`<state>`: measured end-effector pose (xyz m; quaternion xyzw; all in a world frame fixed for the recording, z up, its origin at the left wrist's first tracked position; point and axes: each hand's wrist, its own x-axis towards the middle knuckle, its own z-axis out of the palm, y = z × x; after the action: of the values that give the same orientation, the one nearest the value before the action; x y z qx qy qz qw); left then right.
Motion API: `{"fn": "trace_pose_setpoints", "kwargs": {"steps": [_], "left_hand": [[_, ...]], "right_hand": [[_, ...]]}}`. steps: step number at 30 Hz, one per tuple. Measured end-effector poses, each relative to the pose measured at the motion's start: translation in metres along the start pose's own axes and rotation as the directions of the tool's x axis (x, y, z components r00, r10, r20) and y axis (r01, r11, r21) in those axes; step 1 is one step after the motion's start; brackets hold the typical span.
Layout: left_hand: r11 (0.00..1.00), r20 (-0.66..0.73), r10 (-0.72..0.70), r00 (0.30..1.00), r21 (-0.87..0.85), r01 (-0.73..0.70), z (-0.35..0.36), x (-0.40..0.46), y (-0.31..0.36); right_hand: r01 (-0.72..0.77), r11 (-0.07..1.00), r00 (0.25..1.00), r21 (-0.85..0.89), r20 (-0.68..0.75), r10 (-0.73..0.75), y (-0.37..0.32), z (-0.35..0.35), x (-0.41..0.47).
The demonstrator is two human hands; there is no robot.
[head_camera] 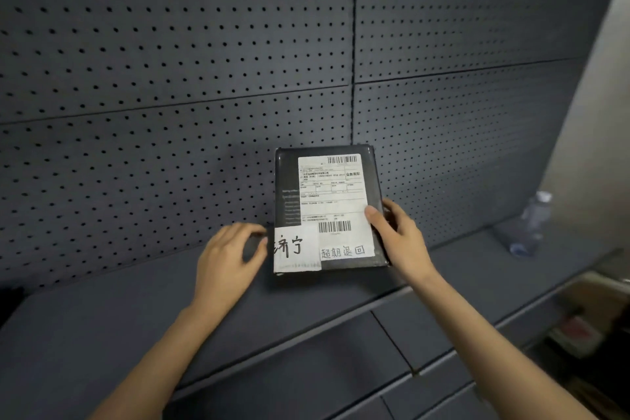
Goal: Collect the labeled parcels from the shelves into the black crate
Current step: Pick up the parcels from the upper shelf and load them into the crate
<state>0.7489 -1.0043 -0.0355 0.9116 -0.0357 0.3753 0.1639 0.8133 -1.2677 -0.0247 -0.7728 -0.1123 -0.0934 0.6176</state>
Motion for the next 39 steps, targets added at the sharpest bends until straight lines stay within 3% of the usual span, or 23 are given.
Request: {"fn": "trace_pose_setpoints", "kwargs": {"steps": [8, 16, 26, 34, 39], "left_hand": [[0.946, 0.088, 0.304, 0.949, -0.145, -0.289, 0.102, 0.047, 0.138], [0.829, 0.099, 0.483, 0.870, -0.372, -0.418, 0.214, 0.059, 0.322], [0.723, 0.145, 0.563, 0.814, -0.564, -0.399, 0.334, 0.038, 0.533], [0.666, 0.195, 0.642, 0.742, -0.622, -0.413, 0.425, 0.059, 0.618], [0.651, 0.188, 0.647, 0.739, -0.640, -0.407, 0.499, 0.091, 0.660]], "right_hand": [[-0.070, 0.997, 0.948, -0.032, -0.312, 0.057, 0.027, -0.157, -0.024], [-0.166, 0.982, 0.836, -0.095, -0.541, 0.089, 0.075, -0.346, -0.065], [-0.287, 0.953, 0.738, -0.100, -0.657, 0.154, 0.133, -0.552, -0.101], [-0.387, 0.919, 0.643, -0.075, -0.736, 0.211, 0.196, -0.641, -0.080], [-0.422, 0.905, 0.609, -0.050, -0.756, 0.242, 0.241, -0.685, -0.033]]}}
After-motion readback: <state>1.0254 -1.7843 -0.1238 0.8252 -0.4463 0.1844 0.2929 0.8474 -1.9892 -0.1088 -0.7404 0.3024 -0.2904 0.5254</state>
